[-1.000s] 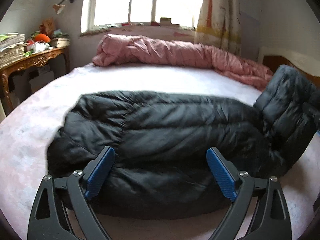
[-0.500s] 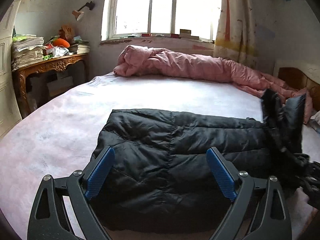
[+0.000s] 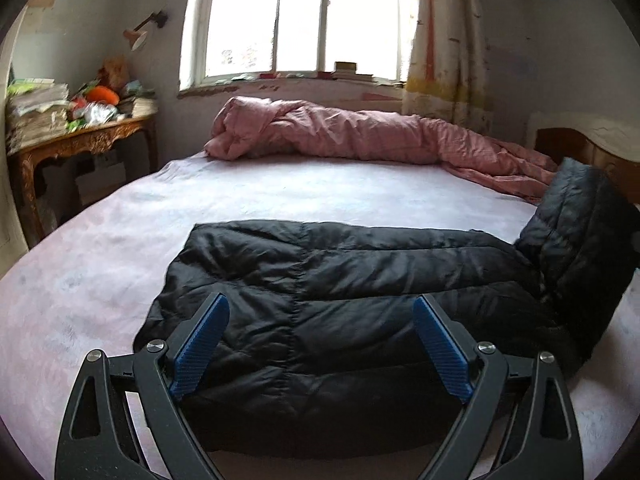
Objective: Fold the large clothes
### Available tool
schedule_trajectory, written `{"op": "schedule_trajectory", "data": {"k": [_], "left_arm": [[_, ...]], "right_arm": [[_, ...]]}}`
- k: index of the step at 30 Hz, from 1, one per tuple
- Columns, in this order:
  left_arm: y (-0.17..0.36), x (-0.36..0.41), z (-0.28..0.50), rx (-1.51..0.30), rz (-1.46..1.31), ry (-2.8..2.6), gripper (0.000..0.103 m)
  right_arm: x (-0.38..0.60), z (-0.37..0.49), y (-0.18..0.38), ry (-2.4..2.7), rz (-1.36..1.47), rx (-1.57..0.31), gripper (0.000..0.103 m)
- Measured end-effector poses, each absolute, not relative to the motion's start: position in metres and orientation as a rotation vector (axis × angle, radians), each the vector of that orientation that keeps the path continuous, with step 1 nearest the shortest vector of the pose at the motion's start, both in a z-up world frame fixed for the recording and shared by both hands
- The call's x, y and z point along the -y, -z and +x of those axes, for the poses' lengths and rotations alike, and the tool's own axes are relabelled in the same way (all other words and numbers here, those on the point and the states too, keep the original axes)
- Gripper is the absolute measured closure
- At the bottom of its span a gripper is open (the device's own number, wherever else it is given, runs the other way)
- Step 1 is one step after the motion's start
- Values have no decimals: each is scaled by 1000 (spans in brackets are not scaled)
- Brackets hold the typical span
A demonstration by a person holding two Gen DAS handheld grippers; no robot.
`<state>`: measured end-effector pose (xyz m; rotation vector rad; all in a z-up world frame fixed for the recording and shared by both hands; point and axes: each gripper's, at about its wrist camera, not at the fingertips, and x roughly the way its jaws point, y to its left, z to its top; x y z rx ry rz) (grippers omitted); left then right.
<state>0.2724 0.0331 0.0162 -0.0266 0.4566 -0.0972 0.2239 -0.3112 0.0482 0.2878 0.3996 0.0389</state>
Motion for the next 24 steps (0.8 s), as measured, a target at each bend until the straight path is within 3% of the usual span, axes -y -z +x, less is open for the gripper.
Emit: {"op": "schedule_trajectory", "data": {"k": [10,13,20,24], "left_arm": [[-23,26,239,-410,108,253,11],[-33,59,240,-432,114,286,17],[-53,156,283,-553,73,416,57],[-33,191,329,-695,-6,404,80]], "right_arm": [[422,218,5,178,617,-550,24],[458,209,12,205,734,-540,24],[485,206,23,-12,923,-488,24],[462,221,28,-89,870,-490,15]]}}
